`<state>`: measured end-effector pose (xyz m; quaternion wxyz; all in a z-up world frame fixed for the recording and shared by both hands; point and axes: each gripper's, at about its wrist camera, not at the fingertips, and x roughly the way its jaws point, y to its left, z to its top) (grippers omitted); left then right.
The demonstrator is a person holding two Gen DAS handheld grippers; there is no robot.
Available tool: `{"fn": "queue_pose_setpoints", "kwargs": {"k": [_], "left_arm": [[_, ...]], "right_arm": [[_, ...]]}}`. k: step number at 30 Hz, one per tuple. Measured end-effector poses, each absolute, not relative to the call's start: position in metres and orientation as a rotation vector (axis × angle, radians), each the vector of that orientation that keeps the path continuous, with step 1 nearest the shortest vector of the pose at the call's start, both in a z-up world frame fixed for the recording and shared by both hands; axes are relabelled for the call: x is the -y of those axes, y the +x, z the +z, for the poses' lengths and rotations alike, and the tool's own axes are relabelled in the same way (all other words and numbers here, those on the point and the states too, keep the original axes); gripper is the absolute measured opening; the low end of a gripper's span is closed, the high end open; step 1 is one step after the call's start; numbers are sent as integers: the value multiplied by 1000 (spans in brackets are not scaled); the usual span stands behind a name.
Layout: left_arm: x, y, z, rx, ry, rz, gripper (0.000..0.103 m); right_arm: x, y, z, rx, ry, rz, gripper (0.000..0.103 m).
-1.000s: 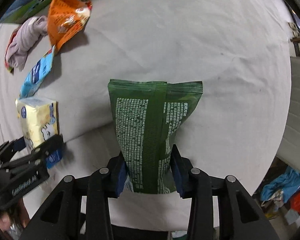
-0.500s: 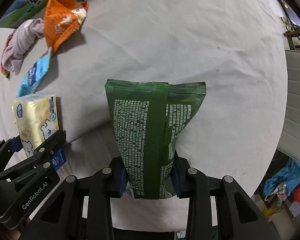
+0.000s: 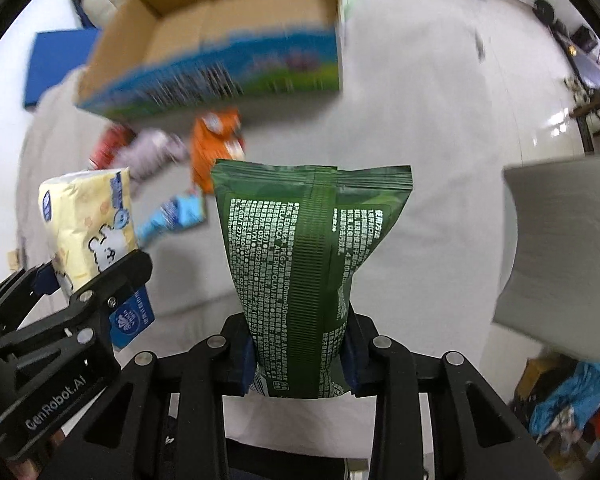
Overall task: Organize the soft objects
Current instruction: 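Carry the tissue pack with left tool while right tool carries the green bag into the box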
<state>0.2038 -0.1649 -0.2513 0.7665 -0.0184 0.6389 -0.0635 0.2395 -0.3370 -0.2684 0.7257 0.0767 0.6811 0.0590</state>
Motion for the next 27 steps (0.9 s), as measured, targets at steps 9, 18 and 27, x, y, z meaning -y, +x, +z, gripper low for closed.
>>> {"fn": "queue_pose_setpoints", "kwargs": {"k": [9,18,27], "left_arm": [[143,301,-192,-1302,-77,-218,61],[118,421,-237,-1421,-106,-220,61],[116,498,-319,-1621,-155,-235,61]], "right_arm": [[338,324,-165,-1341,164,177,35],[317,470,-197,-1381,160,143,35],[293,562,-287,-1513,108,137,35]]}}
